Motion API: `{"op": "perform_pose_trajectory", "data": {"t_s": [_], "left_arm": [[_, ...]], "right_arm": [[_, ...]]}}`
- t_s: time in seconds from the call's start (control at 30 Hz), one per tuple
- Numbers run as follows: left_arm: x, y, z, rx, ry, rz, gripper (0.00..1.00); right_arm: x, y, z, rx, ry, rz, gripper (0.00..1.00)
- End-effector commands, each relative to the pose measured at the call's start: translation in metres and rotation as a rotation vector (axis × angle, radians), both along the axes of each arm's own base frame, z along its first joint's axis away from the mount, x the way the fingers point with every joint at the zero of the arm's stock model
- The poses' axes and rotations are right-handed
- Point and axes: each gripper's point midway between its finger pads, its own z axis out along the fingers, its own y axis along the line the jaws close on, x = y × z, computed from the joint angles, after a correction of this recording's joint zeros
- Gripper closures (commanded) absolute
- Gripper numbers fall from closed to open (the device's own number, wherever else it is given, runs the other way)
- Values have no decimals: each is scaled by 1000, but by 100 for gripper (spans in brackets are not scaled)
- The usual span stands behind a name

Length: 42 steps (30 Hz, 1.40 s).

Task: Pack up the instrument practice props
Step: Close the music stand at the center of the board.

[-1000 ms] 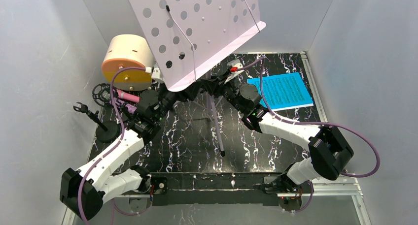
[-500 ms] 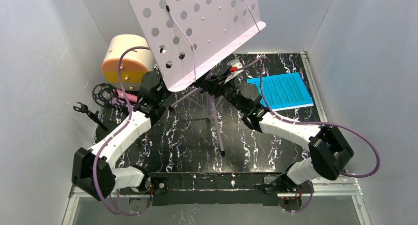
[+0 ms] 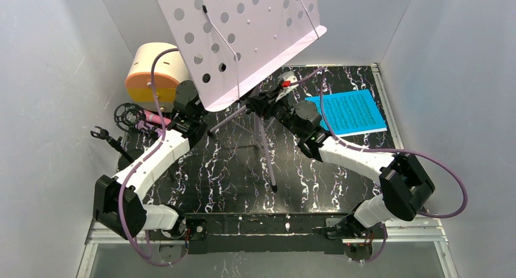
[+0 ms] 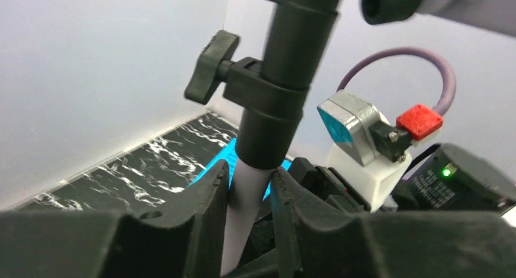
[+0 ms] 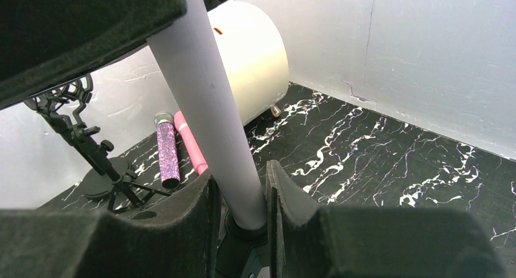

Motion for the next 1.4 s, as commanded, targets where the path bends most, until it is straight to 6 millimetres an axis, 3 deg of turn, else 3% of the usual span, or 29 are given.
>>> {"op": "perform_pose_trajectory", "data": {"t_s": [0.0, 0.07, 0.13, 0.37, 0.63, 0.97, 1.27, 1.37], "left_arm": [[-1, 11, 26, -1, -116, 40, 81], [-4, 12, 25, 14, -133, 37, 94], [-9, 12, 21, 31, -149, 29, 100], [-14, 25, 10, 58, -169, 88, 100], [-15, 25, 5, 50, -143, 84, 100], [-15, 25, -11, 69, -120, 78, 100], [-13, 20, -21, 74, -89, 55, 100], [-15, 18, -21, 73, -87, 42, 100]], "right_arm": [[-21, 14, -83, -139, 268, 88, 99], [-20, 12, -83, -141, 269, 78, 98], [-21, 11, -83, -146, 274, 75, 90], [-21, 0, -76, -154, 276, 31, 49], [-32, -18, -70, -147, 275, 3, 30], [-81, -27, -104, -248, 286, 100, 30], [-89, -25, -116, -219, 286, 127, 46], [-89, -22, -116, -204, 284, 137, 57]]}}
